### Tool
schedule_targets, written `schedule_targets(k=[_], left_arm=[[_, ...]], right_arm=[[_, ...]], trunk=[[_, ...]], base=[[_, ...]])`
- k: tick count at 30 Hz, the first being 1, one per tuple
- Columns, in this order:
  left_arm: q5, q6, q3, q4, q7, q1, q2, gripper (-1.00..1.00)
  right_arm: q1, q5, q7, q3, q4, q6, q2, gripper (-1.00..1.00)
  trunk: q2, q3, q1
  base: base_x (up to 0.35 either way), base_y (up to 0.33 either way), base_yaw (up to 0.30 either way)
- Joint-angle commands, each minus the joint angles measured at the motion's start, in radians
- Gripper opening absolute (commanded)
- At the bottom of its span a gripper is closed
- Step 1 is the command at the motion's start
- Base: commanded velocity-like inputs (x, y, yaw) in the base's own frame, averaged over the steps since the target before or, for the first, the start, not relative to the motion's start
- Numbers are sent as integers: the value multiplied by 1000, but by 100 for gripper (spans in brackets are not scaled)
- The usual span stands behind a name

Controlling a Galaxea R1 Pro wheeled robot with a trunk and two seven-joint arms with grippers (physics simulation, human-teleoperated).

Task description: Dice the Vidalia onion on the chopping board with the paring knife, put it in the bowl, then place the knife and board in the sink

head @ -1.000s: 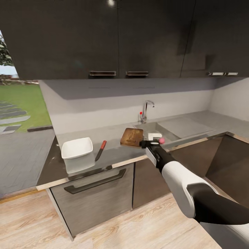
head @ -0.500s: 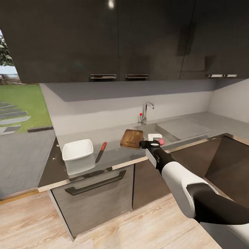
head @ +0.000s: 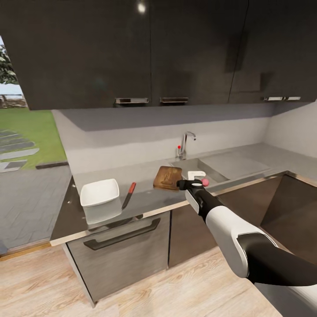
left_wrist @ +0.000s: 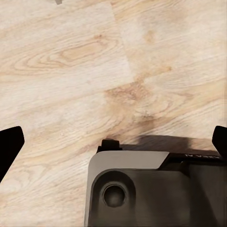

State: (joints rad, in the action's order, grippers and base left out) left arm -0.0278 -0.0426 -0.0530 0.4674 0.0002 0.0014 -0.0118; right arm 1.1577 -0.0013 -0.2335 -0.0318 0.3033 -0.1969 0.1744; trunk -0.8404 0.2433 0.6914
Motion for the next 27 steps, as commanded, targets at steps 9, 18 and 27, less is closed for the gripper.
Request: schedule_targets(k=[9,18,27], left_arm=[[-6,-1,-2,2,-3,0,-2,100],[-6,-1,-2,2,-3,0,-3,100],[-6,-1,-2,1,-3,0,-3,100]], right_arm=[[0,0,-4,-4,-3,-8,0,100],[0,0,-4,-5,-6,-10,0,100],[0,0,-4,-5,-7,-12,0,100]], trunk=[[62,-27,-34],[125,-55,-69],[188,-82,-103]], base=[[0,0,0],[0,0,0],[0,0,129]])
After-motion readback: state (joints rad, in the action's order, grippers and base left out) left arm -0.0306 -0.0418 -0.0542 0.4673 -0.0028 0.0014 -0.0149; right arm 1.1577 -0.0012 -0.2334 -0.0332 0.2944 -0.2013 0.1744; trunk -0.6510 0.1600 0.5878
